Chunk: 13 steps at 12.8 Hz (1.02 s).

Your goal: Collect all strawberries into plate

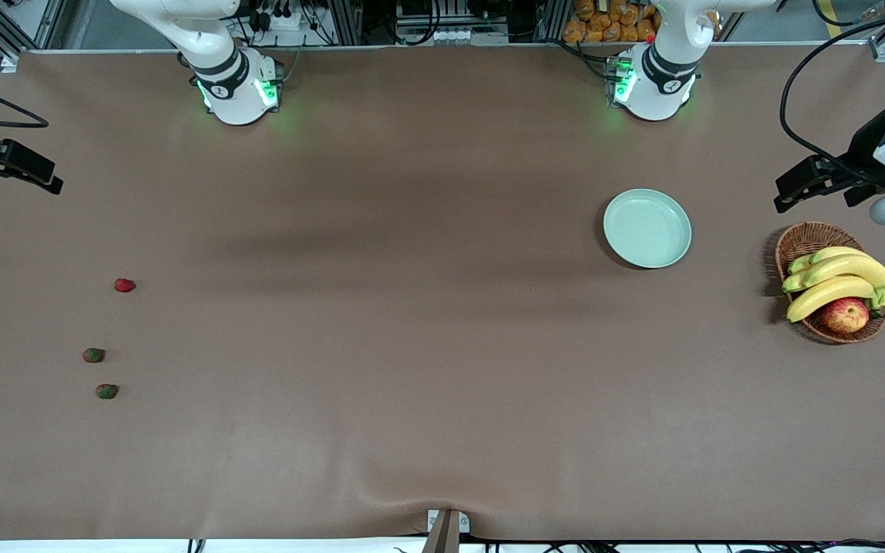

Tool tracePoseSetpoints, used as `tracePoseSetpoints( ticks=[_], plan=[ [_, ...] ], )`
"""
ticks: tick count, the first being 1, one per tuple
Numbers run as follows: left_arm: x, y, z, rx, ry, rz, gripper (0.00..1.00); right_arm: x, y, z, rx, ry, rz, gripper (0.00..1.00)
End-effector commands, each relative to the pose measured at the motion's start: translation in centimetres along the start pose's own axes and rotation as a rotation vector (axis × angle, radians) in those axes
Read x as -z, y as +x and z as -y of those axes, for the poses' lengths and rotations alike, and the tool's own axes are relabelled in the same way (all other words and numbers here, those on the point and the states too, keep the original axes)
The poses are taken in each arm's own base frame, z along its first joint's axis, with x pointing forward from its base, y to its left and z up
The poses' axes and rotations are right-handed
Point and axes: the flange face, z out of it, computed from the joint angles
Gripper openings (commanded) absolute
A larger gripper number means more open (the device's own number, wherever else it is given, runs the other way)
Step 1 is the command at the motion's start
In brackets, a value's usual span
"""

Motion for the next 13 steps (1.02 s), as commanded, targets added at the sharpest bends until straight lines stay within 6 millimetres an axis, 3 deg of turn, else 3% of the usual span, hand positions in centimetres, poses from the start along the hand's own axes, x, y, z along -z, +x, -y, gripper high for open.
tracePoseSetpoints(
  ticks=[1, 13],
  plan=[
    [0.33, 0.12, 0.04, -0.013, 0.007, -0.001, 1.00, 0.88, -0.34, 0.20, -0.006, -0.002, -0.007, 1.00],
    [-0.23, 0.37, 0.58, -0.003, 0.006, 0.015, 1.00, 0.44, -0.17, 0.21, -0.006, -0.003, 0.002, 1.00]
  ],
)
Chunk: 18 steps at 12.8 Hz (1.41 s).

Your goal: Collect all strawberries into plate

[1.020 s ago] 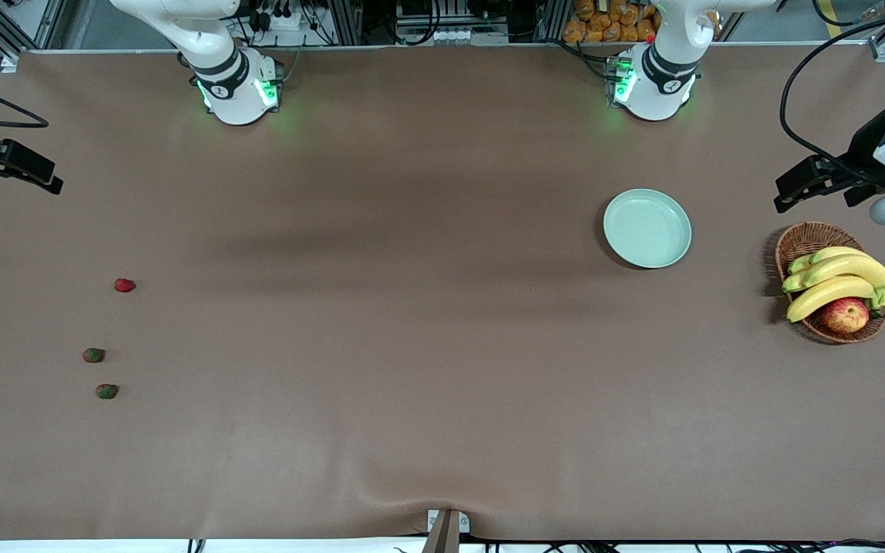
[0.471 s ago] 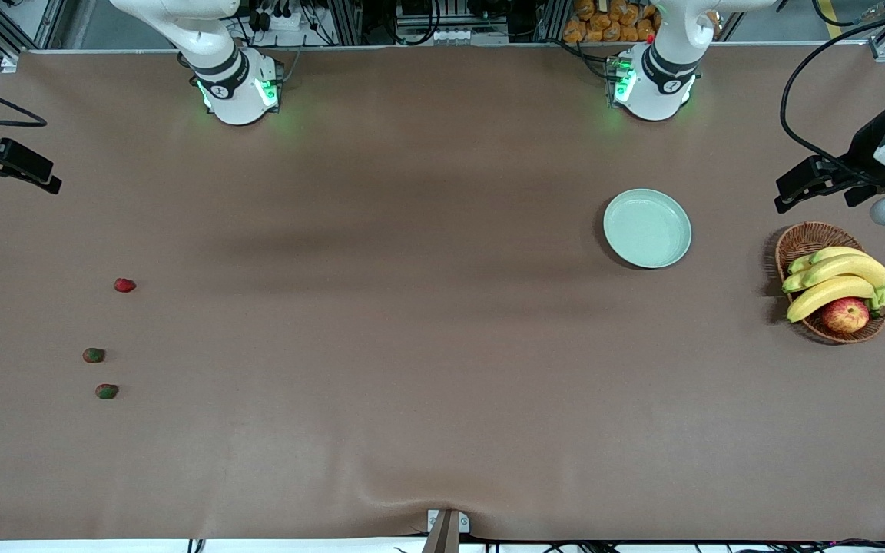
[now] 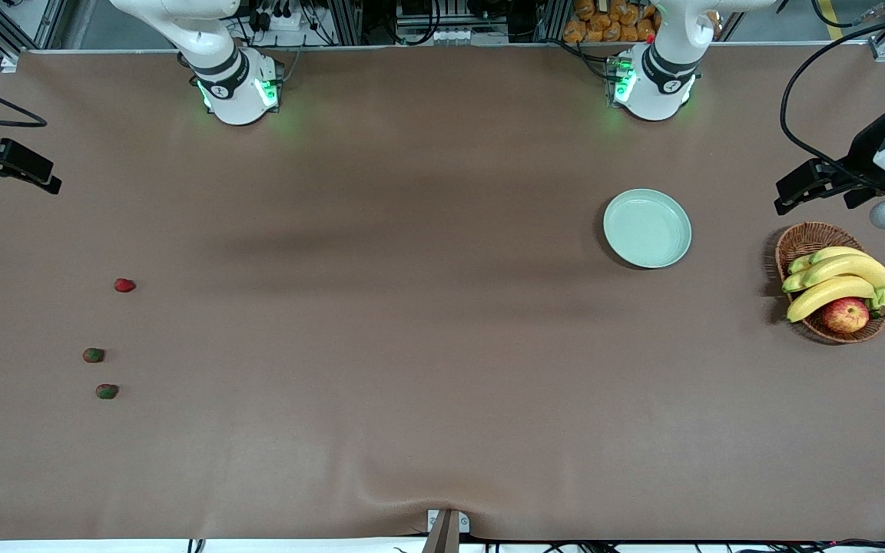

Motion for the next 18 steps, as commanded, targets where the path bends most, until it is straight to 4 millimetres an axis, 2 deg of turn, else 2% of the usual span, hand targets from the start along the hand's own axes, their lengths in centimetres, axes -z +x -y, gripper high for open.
tracePoseSetpoints(
  ticks=[1, 14, 16, 18],
  plan=[
    [0.2, 0.1, 0.3, -0.011, 0.005, 0.008, 1.00, 0.2, -0.2, 0.2, -0.005, -0.003, 0.006, 1.00],
    [-0.2, 0.1, -0.2, -0.023, 0.008, 0.016, 1.00, 0.0, 0.2, 0.3, -0.005, -0.003, 0.001, 1.00],
    [-0.1, 0.1, -0.3, -0.020, 0.008, 0.014, 1.00, -1.7, 1.2, 1.2, 0.012, -0.006, 0.031, 1.00],
    [-0.1, 0.2, 0.5, -0.021, 0.008, 0.017, 1.00, -4.4, 2.7, 4.2, 0.066, -0.030, 0.075, 1.00]
  ],
)
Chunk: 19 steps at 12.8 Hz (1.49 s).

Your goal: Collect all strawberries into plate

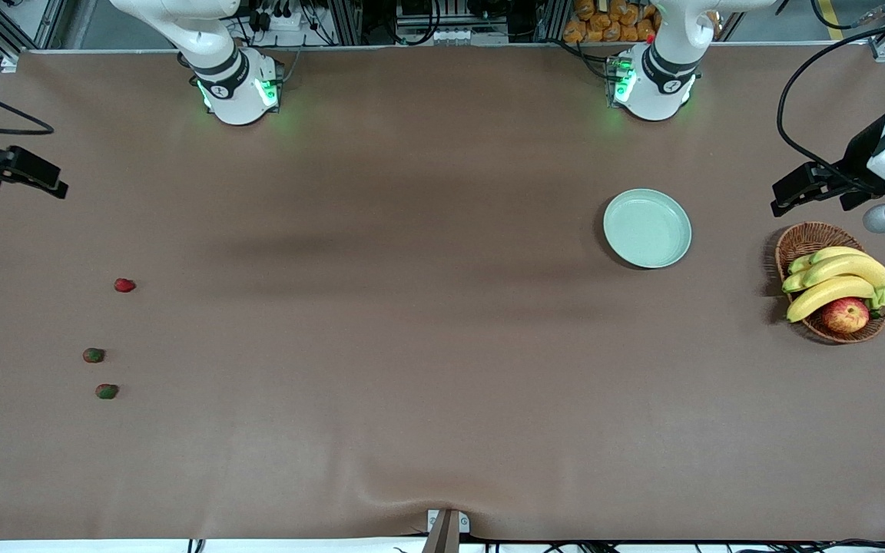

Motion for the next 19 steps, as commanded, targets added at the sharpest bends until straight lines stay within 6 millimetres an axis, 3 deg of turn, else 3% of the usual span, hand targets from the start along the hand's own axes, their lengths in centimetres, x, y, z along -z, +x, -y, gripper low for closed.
tracePoseSetpoints(
  ticks=[1, 3, 7, 10, 12, 15, 19],
  plan=[
    [0.4, -0.1, 0.5, -0.017, 0.007, 0.010, 1.00, -3.5, 2.5, 3.3, 0.052, -0.032, 0.056, 1.00],
    [0.4, -0.2, -0.4, -0.017, 0.019, 0.007, 1.00, -5.5, 4.2, 3.2, 0.053, -0.036, 0.059, 1.00],
    [0.1, -0.2, -0.1, -0.020, 0.010, 0.020, 1.00, -11.1, 7.4, 2.4, 0.074, -0.181, 0.120, 1.00],
    [0.3, -0.4, -0.3, -0.028, 0.011, 0.025, 1.00, -11.6, 8.5, 0.5, 0.045, -0.203, 0.111, 1.00],
    [0.1, -0.4, 0.1, -0.031, 0.018, 0.030, 1.00, -11.0, 9.3, 0.1, 0.043, -0.200, 0.093, 1.00],
    [0.3, -0.4, -0.1, -0.034, 0.013, 0.026, 1.00, -12.3, 10.1, 0.0, 0.065, -0.192, 0.098, 1.00],
    [0.2, -0.4, -0.2, -0.035, 0.013, 0.028, 1.00, -14.1, 11.1, -6.0, -0.026, -0.162, 0.100, 1.00]
  ],
)
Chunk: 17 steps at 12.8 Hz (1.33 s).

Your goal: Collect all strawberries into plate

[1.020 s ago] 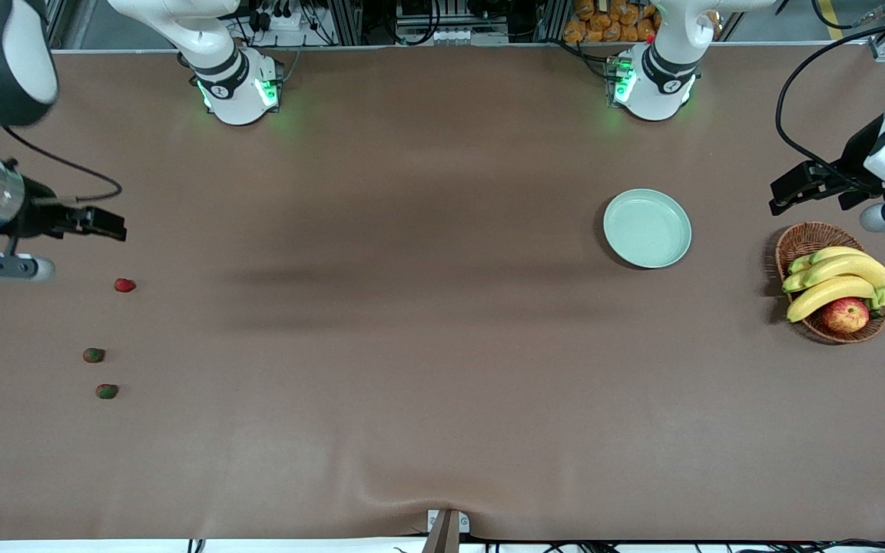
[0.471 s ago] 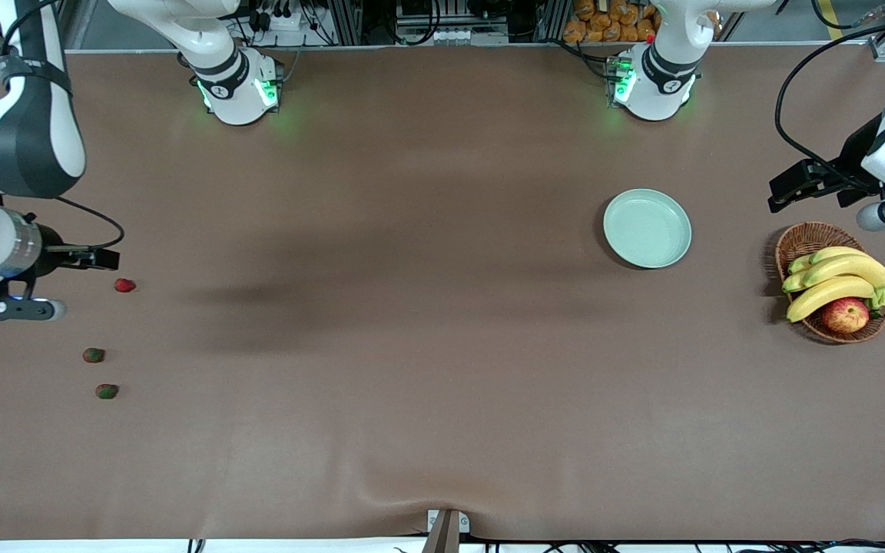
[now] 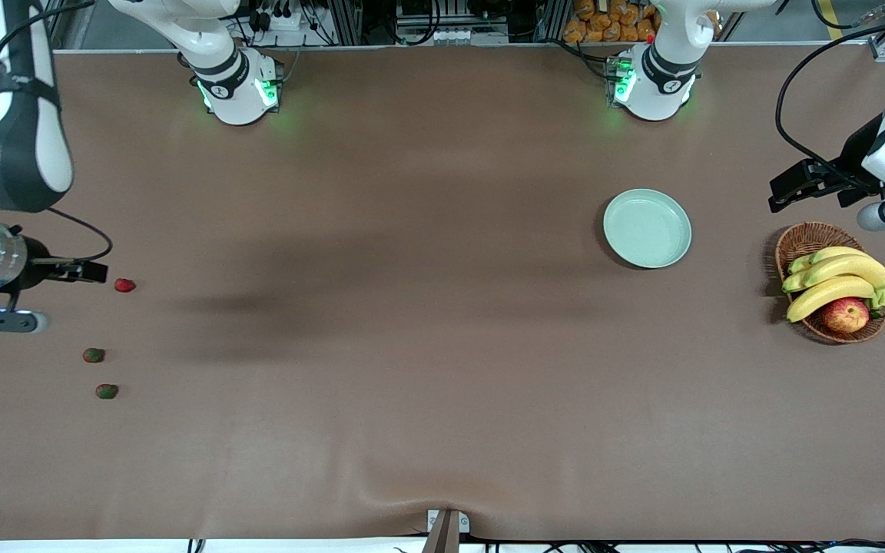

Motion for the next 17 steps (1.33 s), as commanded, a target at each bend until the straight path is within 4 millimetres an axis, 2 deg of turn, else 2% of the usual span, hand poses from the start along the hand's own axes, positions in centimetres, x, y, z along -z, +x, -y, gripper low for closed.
tracePoseSetpoints(
  ticks=[1, 2, 4, 8, 12, 14, 15, 17],
  plan=[
    [0.4, -0.1, 0.2, -0.017, 0.009, 0.005, 1.00, -1.8, 0.7, -4.2, -0.049, 0.018, 0.024, 1.00],
    [0.5, -0.1, 0.2, -0.018, 0.006, 0.004, 1.00, -2.5, 0.8, -5.9, -0.076, 0.029, 0.028, 1.00],
    [0.3, 0.0, 0.3, -0.014, 0.008, 0.005, 1.00, -5.4, 1.0, -7.5, -0.108, 0.086, 0.024, 1.00],
    [-0.1, 0.1, 0.2, -0.018, 0.009, 0.014, 1.00, -12.4, 1.3, -9.2, -0.132, 0.101, -0.063, 1.00],
    [-0.2, 0.3, 0.2, -0.016, 0.008, 0.014, 1.00, -19.1, -0.8, -11.5, -0.095, 0.155, -0.032, 1.00],
    [-1.5, 1.1, 0.2, -0.015, 0.009, 0.037, 1.00, -22.2, -1.6, -12.6, -0.049, 0.218, -0.039, 1.00],
    [-2.2, 1.4, 0.2, -0.015, 0.010, 0.049, 1.00, -24.1, -1.6, -12.7, -0.043, 0.218, -0.052, 1.00],
    [-2.6, 1.7, 0.2, -0.006, 0.011, 0.054, 1.00, -27.2, -2.2, -11.3, -0.037, 0.213, -0.076, 1.00]
  ],
)
